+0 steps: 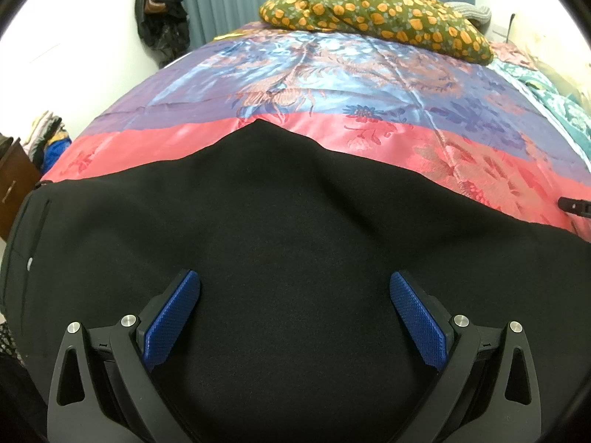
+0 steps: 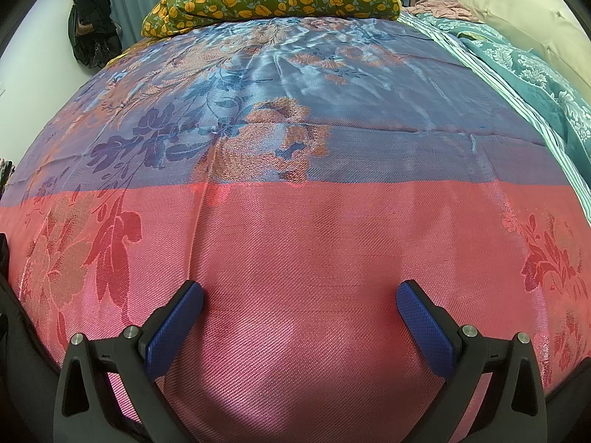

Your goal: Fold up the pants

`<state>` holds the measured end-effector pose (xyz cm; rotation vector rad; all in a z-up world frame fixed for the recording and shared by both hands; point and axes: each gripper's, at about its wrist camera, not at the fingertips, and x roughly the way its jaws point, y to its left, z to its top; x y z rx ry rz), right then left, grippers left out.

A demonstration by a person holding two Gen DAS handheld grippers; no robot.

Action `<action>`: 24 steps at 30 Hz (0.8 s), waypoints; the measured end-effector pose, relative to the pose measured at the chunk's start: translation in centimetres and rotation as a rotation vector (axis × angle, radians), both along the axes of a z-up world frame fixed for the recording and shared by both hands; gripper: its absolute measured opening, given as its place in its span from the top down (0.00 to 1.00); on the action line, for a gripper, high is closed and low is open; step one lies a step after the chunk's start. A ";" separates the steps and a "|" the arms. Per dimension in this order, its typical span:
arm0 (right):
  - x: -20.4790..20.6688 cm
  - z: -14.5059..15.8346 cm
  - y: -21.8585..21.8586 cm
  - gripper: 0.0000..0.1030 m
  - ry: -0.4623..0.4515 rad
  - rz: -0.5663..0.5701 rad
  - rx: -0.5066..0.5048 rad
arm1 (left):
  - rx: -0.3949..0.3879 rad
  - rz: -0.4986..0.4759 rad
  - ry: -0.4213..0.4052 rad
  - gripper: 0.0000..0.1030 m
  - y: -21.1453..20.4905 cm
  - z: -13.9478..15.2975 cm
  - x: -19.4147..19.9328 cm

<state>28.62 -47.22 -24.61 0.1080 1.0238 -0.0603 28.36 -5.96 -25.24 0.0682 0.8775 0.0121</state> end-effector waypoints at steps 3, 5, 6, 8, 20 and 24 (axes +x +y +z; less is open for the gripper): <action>0.0 0.0 0.0 0.00 0.000 0.000 0.000 | -0.004 -0.001 -0.006 0.00 0.0 0.0 -0.2; 0.0 0.0 0.0 0.00 0.000 0.000 0.000 | -0.005 -0.002 -0.009 0.00 0.0 -0.1 -0.2; 0.0 0.0 0.0 0.00 0.000 0.000 0.000 | -0.007 -0.002 -0.009 0.00 0.0 -0.1 -0.2; 0.0 0.0 0.0 0.00 0.000 0.000 0.000 | -0.008 -0.002 -0.008 0.00 0.0 -0.1 -0.2; 0.0 0.0 0.0 0.00 0.000 0.000 0.000 | -0.009 -0.002 -0.011 0.00 0.0 0.0 -0.2; -0.1 0.1 0.0 0.00 0.000 0.000 0.000 | -0.010 -0.002 -0.010 0.00 0.0 0.0 -0.2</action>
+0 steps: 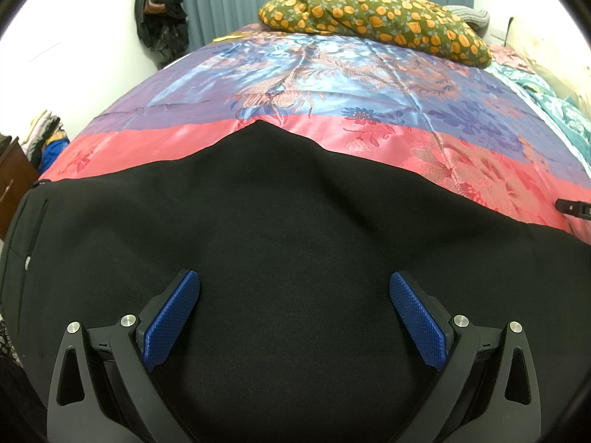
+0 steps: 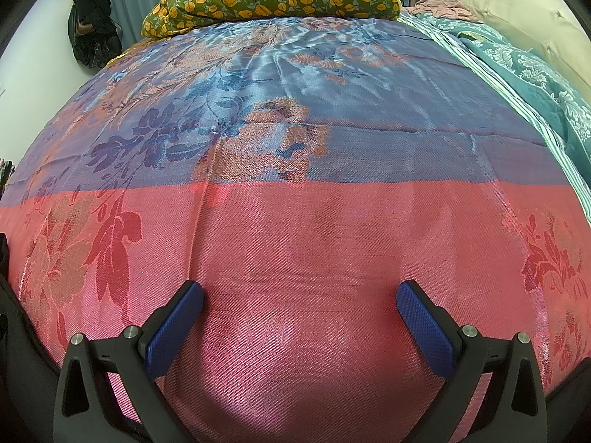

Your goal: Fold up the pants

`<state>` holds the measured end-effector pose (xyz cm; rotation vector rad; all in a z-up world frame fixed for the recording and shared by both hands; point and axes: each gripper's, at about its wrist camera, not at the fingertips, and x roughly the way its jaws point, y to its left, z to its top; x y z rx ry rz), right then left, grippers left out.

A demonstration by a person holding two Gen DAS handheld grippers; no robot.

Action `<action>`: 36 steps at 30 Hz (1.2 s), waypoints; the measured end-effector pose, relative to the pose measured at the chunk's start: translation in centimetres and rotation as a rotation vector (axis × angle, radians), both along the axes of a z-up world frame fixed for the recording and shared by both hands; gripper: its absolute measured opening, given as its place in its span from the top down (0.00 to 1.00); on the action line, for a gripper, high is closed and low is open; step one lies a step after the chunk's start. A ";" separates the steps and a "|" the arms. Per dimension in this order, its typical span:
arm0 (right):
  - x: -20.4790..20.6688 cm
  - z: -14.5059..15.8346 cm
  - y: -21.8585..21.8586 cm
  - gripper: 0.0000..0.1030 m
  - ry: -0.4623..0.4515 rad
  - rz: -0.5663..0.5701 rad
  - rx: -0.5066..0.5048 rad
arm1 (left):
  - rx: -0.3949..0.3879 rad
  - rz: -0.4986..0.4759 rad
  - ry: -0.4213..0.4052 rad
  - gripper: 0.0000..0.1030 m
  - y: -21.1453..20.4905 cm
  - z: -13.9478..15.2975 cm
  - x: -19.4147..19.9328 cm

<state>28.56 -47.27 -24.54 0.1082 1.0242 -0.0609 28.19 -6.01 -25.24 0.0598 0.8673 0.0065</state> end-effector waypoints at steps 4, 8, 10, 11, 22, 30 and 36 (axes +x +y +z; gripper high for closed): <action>0.0 0.0 0.0 0.00 0.000 0.000 0.000 | 0.001 0.001 0.000 0.00 0.0 0.0 0.0; 0.0 0.0 0.1 0.00 0.001 -0.001 0.000 | -0.001 0.000 0.000 0.00 0.1 0.0 0.0; 0.0 0.0 0.1 0.00 0.001 -0.001 0.000 | 0.000 0.000 0.000 0.00 0.1 0.0 0.0; 0.0 0.0 0.1 0.00 0.001 -0.001 0.000 | -0.001 0.000 0.000 0.00 0.0 0.0 0.0; -0.2 0.3 -0.2 0.00 0.016 -0.020 0.010 | -0.008 -0.001 -0.005 0.00 0.0 0.0 -0.2; -3.1 8.4 -4.1 0.00 -0.086 0.178 0.651 | -0.021 -0.003 -0.009 0.01 0.3 -0.1 -0.2; -9.1 13.3 -14.1 0.00 -0.074 0.094 0.402 | -0.020 -0.002 -0.009 0.00 0.3 -0.1 -0.2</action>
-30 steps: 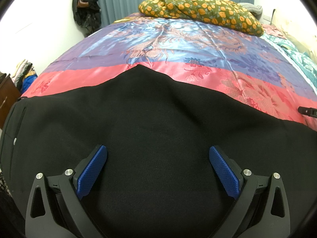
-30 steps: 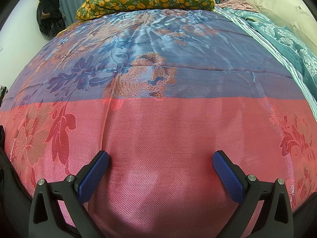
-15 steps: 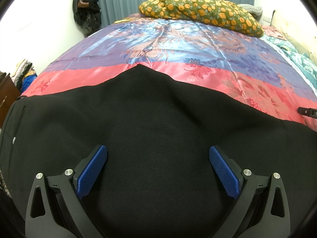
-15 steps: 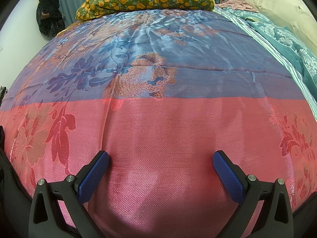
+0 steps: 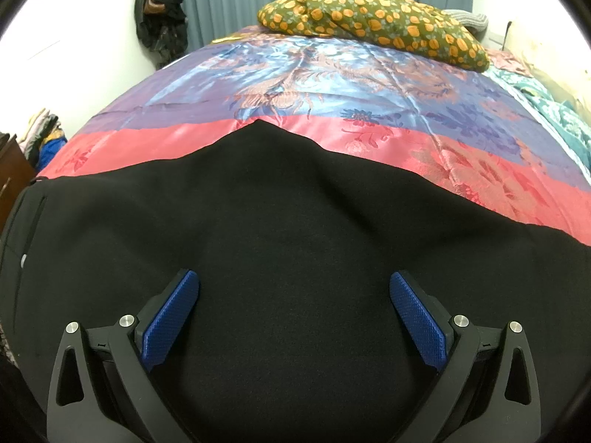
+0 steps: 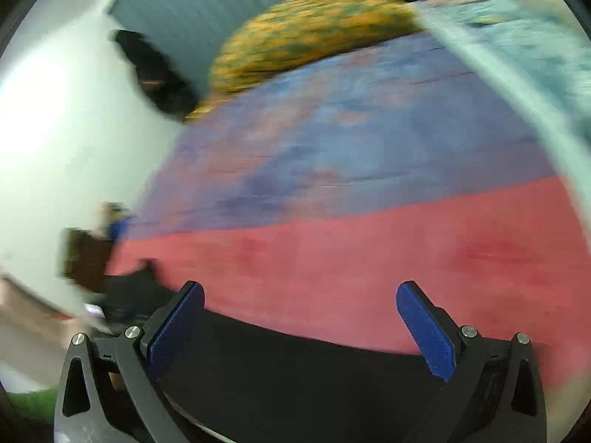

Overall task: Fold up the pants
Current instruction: 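Grasp one end of the black pants band with the right gripper and lift, then fold the held end over onto the pants and open the right gripper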

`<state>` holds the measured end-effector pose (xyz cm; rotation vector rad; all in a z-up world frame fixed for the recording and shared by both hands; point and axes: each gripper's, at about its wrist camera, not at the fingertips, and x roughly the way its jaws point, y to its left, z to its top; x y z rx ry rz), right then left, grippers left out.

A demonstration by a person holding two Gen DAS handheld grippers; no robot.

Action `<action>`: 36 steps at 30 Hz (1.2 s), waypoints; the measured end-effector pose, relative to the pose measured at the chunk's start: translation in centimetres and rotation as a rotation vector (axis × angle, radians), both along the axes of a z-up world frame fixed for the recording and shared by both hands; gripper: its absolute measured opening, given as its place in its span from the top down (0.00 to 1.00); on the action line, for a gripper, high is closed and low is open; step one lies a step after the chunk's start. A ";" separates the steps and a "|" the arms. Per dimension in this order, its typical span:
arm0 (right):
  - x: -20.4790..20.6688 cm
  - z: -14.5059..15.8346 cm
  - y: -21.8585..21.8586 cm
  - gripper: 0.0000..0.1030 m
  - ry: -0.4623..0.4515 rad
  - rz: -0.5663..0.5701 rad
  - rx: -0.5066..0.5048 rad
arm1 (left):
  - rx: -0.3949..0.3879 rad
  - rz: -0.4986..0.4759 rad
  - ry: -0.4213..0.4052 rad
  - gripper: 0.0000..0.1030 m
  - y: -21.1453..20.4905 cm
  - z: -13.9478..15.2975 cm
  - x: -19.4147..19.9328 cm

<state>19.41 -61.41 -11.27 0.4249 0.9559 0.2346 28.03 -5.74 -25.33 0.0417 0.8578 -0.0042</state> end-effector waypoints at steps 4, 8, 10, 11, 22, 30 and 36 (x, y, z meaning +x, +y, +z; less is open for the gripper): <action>-4.2 -3.1 -8.3 0.01 0.122 -0.166 0.022 | 0.001 0.000 0.001 0.00 0.0 0.0 0.0; -7.3 -5.7 -11.9 0.12 0.162 -0.217 0.017 | 0.001 0.000 0.002 0.00 0.0 0.0 0.0; -8.3 -6.8 -12.4 0.14 0.178 -0.228 0.022 | 0.001 0.000 0.001 0.00 0.0 0.0 0.0; -8.7 -7.3 -12.8 0.16 0.189 -0.233 0.013 | 0.001 0.000 0.002 0.00 0.0 0.0 0.0; -9.9 -11.6 -12.5 0.42 0.264 -0.089 0.189 | 0.001 -0.001 -0.001 0.00 0.0 0.1 -0.1; -10.4 -9.4 -10.4 0.83 0.196 -0.086 0.358 | -0.004 -0.002 0.023 0.00 0.2 0.1 0.2; -10.2 -2.9 -4.2 0.83 0.104 -0.031 0.510 | -0.078 -0.020 0.178 0.02 1.0 1.8 0.1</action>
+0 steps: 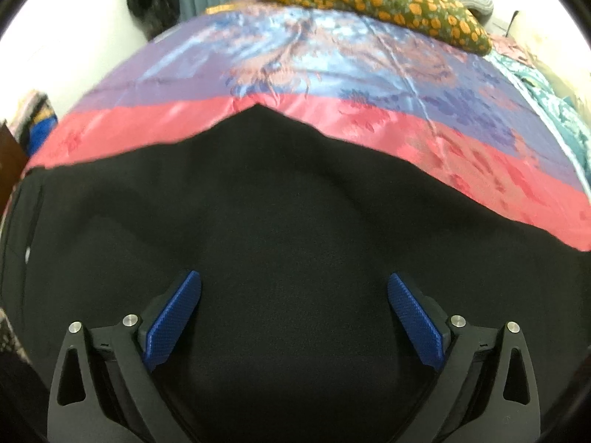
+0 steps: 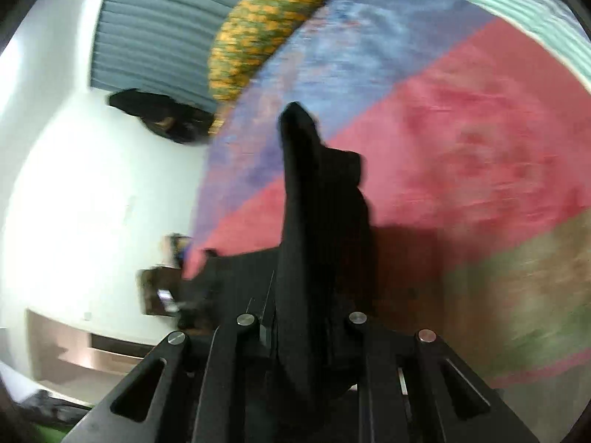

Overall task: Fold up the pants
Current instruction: 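Fold the held end over onto the pants and open the right gripper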

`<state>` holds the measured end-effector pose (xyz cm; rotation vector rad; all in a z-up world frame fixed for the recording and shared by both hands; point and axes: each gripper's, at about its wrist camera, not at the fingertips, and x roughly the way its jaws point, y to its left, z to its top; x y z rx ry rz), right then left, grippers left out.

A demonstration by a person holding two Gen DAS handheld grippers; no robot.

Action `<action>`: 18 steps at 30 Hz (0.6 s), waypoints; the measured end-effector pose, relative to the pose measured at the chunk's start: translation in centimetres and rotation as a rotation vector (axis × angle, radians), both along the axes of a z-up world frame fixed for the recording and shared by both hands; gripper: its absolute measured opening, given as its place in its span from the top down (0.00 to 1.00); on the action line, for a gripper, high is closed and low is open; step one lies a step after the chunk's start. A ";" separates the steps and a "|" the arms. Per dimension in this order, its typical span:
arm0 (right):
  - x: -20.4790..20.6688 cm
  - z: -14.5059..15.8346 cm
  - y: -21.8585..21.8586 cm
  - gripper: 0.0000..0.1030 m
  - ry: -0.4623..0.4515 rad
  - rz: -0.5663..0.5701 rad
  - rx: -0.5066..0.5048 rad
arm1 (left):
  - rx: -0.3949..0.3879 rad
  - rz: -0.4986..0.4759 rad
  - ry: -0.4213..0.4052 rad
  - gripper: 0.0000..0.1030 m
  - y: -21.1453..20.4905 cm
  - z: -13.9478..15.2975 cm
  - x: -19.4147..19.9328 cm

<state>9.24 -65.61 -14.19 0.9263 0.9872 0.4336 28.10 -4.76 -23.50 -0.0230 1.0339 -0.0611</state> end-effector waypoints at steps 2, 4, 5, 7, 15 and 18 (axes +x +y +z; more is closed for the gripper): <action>0.1 1.9 3.2 0.83 -0.015 -0.006 0.076 | -0.062 -0.012 0.016 0.02 0.6 0.6 -1.4; 0.0 3.2 7.0 0.83 -0.015 -0.004 0.139 | -0.122 -0.010 0.026 0.02 1.5 1.1 -3.2; -0.1 3.8 9.7 0.83 -0.020 0.007 0.153 | -0.147 -0.004 0.031 0.02 2.0 1.2 -4.0; -0.2 4.1 14.1 0.83 -0.038 0.015 0.170 | -0.199 0.002 0.042 0.02 2.9 1.5 -5.4; 3.4 -1.5 30.9 0.83 -0.042 0.026 0.107 | -0.253 0.041 -0.002 0.02 6.5 3.5 -7.5; 4.3 -3.5 35.9 0.83 -0.052 0.077 0.085 | -0.268 0.058 -0.008 0.02 7.5 3.3 -8.1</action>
